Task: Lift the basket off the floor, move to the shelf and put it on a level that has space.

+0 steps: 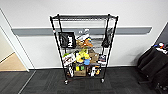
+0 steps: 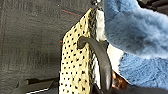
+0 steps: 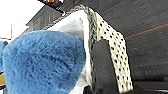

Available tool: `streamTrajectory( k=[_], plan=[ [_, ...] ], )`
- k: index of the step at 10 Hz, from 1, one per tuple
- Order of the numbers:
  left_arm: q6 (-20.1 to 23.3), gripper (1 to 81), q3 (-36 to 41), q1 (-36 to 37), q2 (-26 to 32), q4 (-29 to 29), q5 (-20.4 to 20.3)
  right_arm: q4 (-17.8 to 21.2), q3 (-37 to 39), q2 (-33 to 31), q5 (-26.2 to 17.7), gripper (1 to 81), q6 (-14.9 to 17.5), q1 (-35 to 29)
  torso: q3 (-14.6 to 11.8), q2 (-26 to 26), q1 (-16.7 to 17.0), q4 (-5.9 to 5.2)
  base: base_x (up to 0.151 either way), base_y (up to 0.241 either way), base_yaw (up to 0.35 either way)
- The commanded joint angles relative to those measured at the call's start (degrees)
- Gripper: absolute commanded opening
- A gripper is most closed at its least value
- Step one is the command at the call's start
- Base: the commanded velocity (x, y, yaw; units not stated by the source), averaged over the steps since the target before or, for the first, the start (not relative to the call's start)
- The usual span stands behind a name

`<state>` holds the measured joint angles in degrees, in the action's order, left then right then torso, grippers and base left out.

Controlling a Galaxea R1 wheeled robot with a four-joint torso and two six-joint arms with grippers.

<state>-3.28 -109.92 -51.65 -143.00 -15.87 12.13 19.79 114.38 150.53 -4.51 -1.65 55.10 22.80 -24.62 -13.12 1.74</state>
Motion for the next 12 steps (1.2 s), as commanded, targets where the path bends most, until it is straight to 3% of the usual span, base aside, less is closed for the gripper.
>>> streamTrajectory(
  k=[1,4,5,6,7,9,12],
  plan=[
    [-0.32,1.0,1.64,6.34,1.92,-1.09,2.72,1.84,-1.72,-0.64,-1.47,1.0,-0.38,-6.36,-3.02,5.57,3.60,0.00,0.000,0.000,0.000],
    [-0.32,1.0,1.64,6.34,1.83,-1.09,2.72,1.84,-1.54,-0.73,-1.47,1.0,-0.38,-6.19,-5.28,11.46,7.45,0.00,0.000,0.000,0.000],
    [-0.15,1.0,1.73,6.34,1.74,-1.09,2.72,1.84,-1.46,-0.73,-1.47,1.0,-0.38,-6.18,-3.34,13.16,8.59,0.00,0.000,0.000,0.000],
    [-0.15,1.0,1.64,6.16,1.66,-1.09,2.72,1.92,-1.46,-0.73,-1.47,1.0,-0.38,-6.18,-3.76,15.19,9.94,0.00,0.000,0.000,0.000],
    [-0.15,1.0,1.64,5.99,1.57,-1.00,2.72,1.92,-1.46,-0.73,-1.47,1.0,-0.38,-6.09,-3.98,11.26,7.43,0.00,0.000,0.000,0.000],
    [-0.06,1.0,1.64,5.81,1.57,-1.00,2.72,1.84,-1.46,-0.64,-1.47,1.0,-0.38,-5.83,-4.06,14.69,9.66,0.00,0.000,0.000,0.000],
    [0.11,1.0,1.64,5.72,1.48,-0.83,2.81,1.84,-1.37,-0.64,-1.47,1.0,-0.38,-5.74,-7.46,15.52,10.25,0.00,0.000,0.000,0.000]
  ],
)
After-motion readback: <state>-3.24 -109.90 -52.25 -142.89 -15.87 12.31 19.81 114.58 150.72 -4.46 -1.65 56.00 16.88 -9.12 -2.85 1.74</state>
